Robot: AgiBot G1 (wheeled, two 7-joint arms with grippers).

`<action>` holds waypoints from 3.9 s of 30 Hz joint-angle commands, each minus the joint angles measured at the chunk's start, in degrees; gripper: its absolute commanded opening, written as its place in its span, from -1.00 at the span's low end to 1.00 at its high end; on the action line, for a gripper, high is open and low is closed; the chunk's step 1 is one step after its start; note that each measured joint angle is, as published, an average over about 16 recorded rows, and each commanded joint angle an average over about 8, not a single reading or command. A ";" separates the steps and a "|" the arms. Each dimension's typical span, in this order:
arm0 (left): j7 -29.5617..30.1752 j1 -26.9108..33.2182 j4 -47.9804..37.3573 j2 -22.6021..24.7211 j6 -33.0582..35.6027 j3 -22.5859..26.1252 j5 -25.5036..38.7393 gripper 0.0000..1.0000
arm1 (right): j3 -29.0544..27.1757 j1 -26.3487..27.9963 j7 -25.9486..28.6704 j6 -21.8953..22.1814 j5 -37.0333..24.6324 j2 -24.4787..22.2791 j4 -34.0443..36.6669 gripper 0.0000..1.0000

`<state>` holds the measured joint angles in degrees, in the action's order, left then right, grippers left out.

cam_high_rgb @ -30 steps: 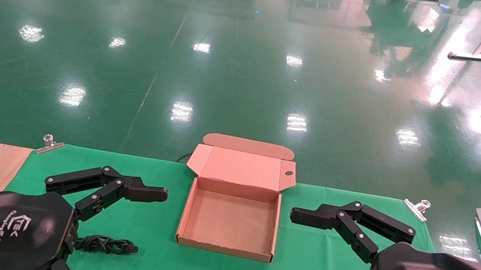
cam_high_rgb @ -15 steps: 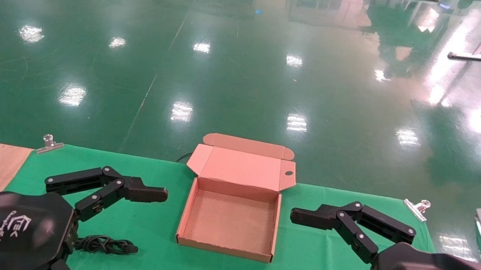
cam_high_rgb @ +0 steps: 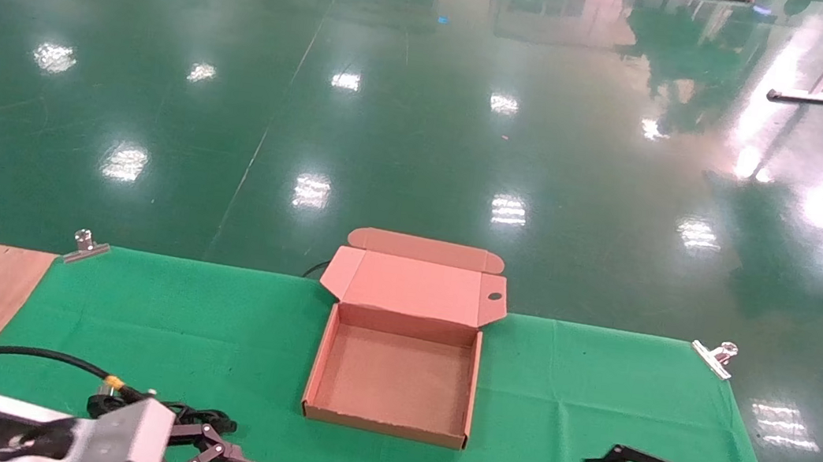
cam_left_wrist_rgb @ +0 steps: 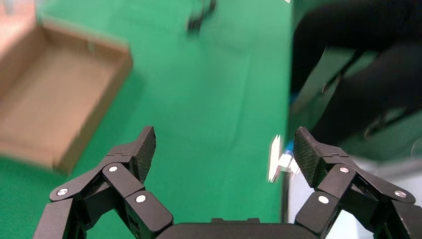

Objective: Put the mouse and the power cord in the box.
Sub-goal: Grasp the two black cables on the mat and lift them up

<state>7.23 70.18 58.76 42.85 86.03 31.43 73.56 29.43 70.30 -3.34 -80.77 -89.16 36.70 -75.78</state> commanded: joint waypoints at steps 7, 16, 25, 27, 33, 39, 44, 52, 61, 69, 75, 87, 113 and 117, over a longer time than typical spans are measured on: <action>-6.56 7.50 -14.04 7.12 -5.66 7.66 18.79 1.00 | 6.64 1.09 -2.53 9.01 -23.06 5.93 3.37 1.00; -16.01 13.80 -32.92 14.72 -18.61 10.98 29.20 1.00 | 9.46 2.16 -7.60 14.42 -28.19 13.70 18.34 1.00; -22.89 17.66 -46.24 19.23 -29.86 11.36 31.60 1.00 | 9.46 6.04 -15.66 15.99 -26.04 18.56 33.54 1.00; -23.85 17.69 -48.02 19.99 -32.47 11.18 31.56 1.00 | 9.21 6.92 -16.92 16.00 -25.38 19.14 36.30 1.00; -26.18 17.93 -51.71 21.69 -36.30 10.81 31.23 1.00 | 8.01 9.91 -19.62 15.35 -23.25 19.32 42.15 1.00; -28.06 18.93 -53.81 22.32 -36.60 10.34 30.53 1.00 | 7.09 11.98 -21.17 13.49 -21.61 18.27 43.51 1.00; -29.46 19.71 -54.91 22.46 -35.50 9.94 29.91 0.66 | 6.79 12.03 -21.23 11.35 -20.56 17.44 42.42 1.00; -31.58 20.43 -56.18 22.17 -31.64 9.44 29.06 -0.70 | 6.95 10.03 -19.19 9.51 -20.16 16.49 38.95 1.00; -32.86 20.39 -57.35 21.43 -29.22 8.77 28.04 -1.00 | 7.29 7.65 -16.93 9.27 -20.35 16.22 36.50 -0.16; -33.36 20.47 -57.79 21.12 -30.54 8.38 27.50 -1.00 | 7.30 7.31 -17.82 9.08 -19.83 16.86 38.18 -1.00; -33.67 20.06 -58.13 21.13 -31.65 8.21 27.28 -1.00 | 7.56 7.07 -19.22 9.49 -19.89 17.72 40.35 -1.00; -34.24 19.40 -58.46 21.24 -32.36 8.08 27.09 -1.00 | 7.81 8.32 -21.99 11.08 -20.37 19.43 45.76 -1.00; -35.38 22.32 -57.91 21.04 -26.47 8.30 27.38 -1.00 | 6.29 12.87 -27.20 8.31 -17.63 19.05 51.65 -1.00; -36.06 25.57 -57.17 20.56 -19.53 8.34 27.37 -1.00 | 5.17 14.97 -26.80 5.62 -15.86 17.43 49.53 -1.00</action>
<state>-28.80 96.42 1.70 63.54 67.63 39.78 100.92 34.49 85.66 -29.57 -75.57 -104.87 53.96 -27.01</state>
